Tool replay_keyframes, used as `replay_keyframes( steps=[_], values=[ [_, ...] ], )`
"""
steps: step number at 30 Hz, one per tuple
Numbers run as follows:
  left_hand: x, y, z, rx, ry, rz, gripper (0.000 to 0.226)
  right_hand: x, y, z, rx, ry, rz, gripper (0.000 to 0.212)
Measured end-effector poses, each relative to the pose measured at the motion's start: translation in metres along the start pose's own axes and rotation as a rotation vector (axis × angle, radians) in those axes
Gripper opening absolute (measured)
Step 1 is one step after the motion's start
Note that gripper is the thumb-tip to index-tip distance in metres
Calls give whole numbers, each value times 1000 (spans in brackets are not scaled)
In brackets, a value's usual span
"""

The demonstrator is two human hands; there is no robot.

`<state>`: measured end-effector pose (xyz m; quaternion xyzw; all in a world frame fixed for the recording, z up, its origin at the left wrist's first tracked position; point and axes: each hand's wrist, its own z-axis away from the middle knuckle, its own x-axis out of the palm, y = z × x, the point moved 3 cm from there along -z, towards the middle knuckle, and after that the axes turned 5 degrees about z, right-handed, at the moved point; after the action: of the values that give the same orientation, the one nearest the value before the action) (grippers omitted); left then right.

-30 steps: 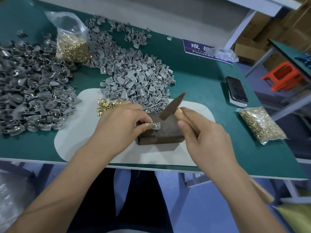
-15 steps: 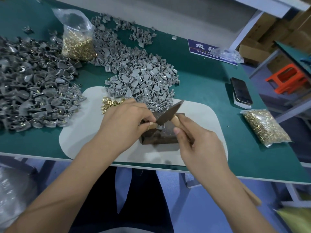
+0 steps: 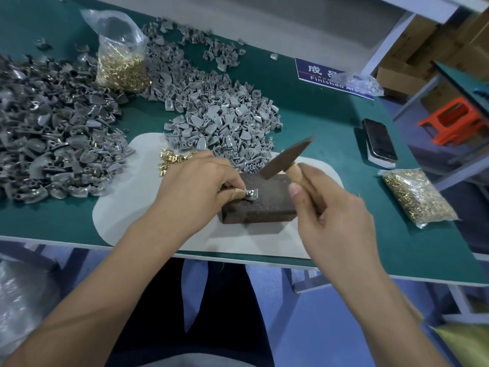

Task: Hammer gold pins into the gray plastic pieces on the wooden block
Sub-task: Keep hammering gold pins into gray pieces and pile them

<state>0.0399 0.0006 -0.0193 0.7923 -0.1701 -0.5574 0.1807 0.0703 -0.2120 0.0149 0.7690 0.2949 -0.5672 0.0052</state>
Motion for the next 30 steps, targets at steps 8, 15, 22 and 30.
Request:
replay_keyframes(
  steps=[8, 15, 22, 30],
  values=[
    [2, -2, -1, 8, -21, -20, 9, 18, -6, 5, -89, -124, 106, 29],
    [6, -2, 7, -13, 16, 94, 6, 19, -3, 3, -73, -178, 82, 28],
    [6, 1, 11, -12, 56, 60, 5, 20, -3, 2, -98, -168, 91, 26],
    [7, 4, 12, 25, 73, 64, 6, 5, 10, -3, -18, -7, -39, 29]
  ],
)
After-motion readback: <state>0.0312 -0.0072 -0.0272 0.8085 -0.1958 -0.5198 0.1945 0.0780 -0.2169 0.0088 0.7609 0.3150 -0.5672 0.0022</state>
